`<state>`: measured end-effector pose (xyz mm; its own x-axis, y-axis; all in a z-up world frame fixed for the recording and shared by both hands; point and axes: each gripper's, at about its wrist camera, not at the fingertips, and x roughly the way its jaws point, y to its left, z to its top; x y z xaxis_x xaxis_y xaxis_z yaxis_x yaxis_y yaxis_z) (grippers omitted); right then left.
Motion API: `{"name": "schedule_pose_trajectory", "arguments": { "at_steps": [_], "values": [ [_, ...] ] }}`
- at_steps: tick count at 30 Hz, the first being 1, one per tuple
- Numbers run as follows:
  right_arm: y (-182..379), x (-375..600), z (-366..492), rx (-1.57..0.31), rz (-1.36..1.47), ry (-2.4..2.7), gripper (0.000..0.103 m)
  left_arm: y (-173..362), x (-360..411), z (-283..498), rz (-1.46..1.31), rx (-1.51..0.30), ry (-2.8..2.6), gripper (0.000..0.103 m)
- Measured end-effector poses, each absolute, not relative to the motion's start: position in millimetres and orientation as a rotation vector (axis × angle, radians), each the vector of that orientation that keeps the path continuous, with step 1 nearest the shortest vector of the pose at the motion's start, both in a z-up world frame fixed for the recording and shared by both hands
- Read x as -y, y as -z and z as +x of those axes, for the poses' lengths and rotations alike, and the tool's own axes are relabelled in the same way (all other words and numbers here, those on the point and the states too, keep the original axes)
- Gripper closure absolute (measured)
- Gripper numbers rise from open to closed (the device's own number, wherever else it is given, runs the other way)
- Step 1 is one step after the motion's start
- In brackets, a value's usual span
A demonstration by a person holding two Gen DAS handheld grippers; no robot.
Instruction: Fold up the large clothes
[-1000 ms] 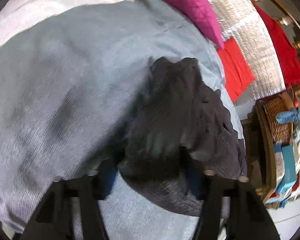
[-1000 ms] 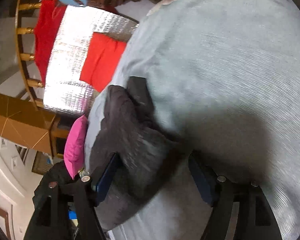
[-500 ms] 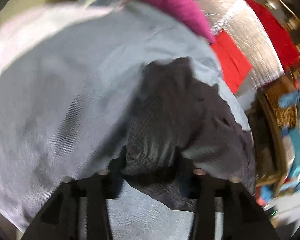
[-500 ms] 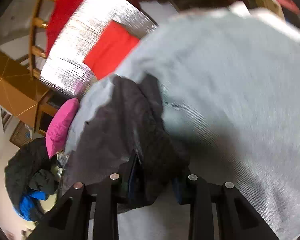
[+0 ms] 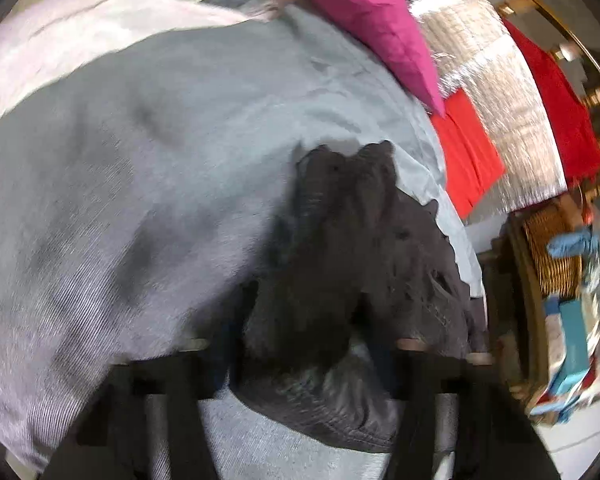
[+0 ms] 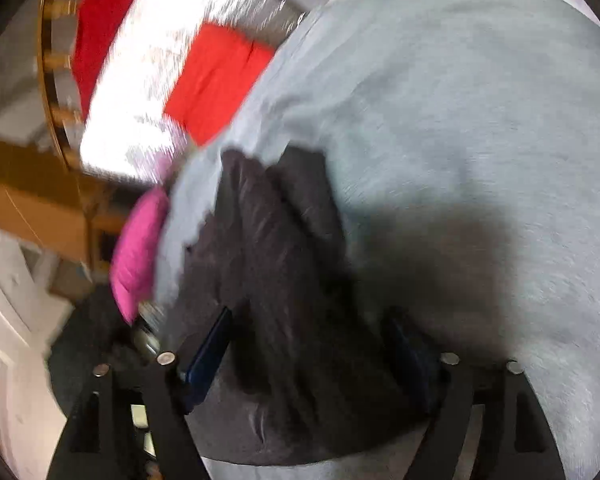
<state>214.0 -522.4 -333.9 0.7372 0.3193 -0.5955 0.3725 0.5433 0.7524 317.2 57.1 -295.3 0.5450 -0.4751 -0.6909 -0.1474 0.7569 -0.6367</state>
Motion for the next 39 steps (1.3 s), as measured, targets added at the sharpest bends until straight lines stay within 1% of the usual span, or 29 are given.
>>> {"name": "schedule_pose_trajectory", "arguments": {
  "at_steps": [1, 2, 3, 4, 7, 8, 9, 10, 11, 12, 13, 14, 15, 17, 19, 23, 29, 36, 38, 39],
  "values": [
    [330, 518, 218, -0.787, 0.984, 0.045, 0.049, 292, -58, 314, -0.69, -0.98, 0.219, 0.069],
    [319, 513, 222, -0.784, 0.914, 0.066, 0.063, 287, -54, 314, -0.66, -0.96, 0.223, 0.075],
    [310, 510, 223, -0.764, 0.88, 0.074, 0.067, 281, -50, 313, -0.618, -0.937, 0.228, 0.078],
    [301, 508, 221, -0.726, 0.852, 0.078, 0.069, 279, -48, 312, -0.597, -0.925, 0.229, 0.079],
    [290, 502, 217, -0.666, 0.79, 0.123, 0.072, 279, -41, 321, -0.539, -0.933, 0.209, 0.079],
    [295, 501, 219, -0.678, 0.773, 0.146, 0.072, 284, -42, 324, -0.539, -0.958, 0.194, 0.075],
    [306, 499, 224, -0.721, 0.751, 0.175, 0.072, 287, -41, 325, -0.534, -0.978, 0.176, 0.062],
    [314, 497, 227, -0.75, 0.745, 0.188, 0.072, 286, -42, 324, -0.52, -0.986, 0.156, 0.052],
    [323, 496, 228, -0.762, 0.755, 0.191, 0.071, 287, -41, 324, -0.47, -0.999, 0.091, 0.031],
    [324, 497, 226, -0.745, 0.771, 0.192, 0.067, 286, -40, 323, -0.435, -0.998, 0.054, 0.024],
    [322, 498, 223, -0.737, 0.794, 0.198, 0.066, 282, -39, 321, -0.399, -0.988, 0.04, 0.024],
    [320, 499, 221, -0.741, 0.816, 0.201, 0.06, 278, -38, 318, -0.375, -0.978, 0.038, 0.024],
    [317, 500, 218, -0.749, 0.841, 0.201, 0.042, 271, -37, 313, -0.329, -0.953, 0.027, 0.024],
    [313, 507, 208, -0.746, 0.886, 0.199, 0.031, 266, -36, 304, -0.283, -0.928, 0.014, 0.024],
    [307, 511, 200, -0.728, 0.879, 0.188, 0.03, 259, -39, 295, -0.26, -0.894, 0.007, 0.024],
    [311, 521, 196, -0.762, 0.864, 0.196, 0.03, 254, -39, 293, -0.227, -0.866, -0.009, 0.024],
    [333, 522, 209, -0.834, 0.94, 0.112, 0.029, 245, -29, 291, -0.148, -0.822, -0.043, 0.024],
    [316, 495, 221, -0.854, 0.793, 0.051, 0.027, 236, -30, 288, -0.104, -0.774, -0.088, 0.024],
    [303, 484, 221, -0.812, 0.701, 0.054, 0.03, 235, -31, 288, -0.107, -0.771, -0.095, 0.024],
    [299, 481, 221, -0.799, 0.673, 0.062, 0.033, 235, -32, 289, -0.104, -0.772, -0.098, 0.024]
  ]
}}
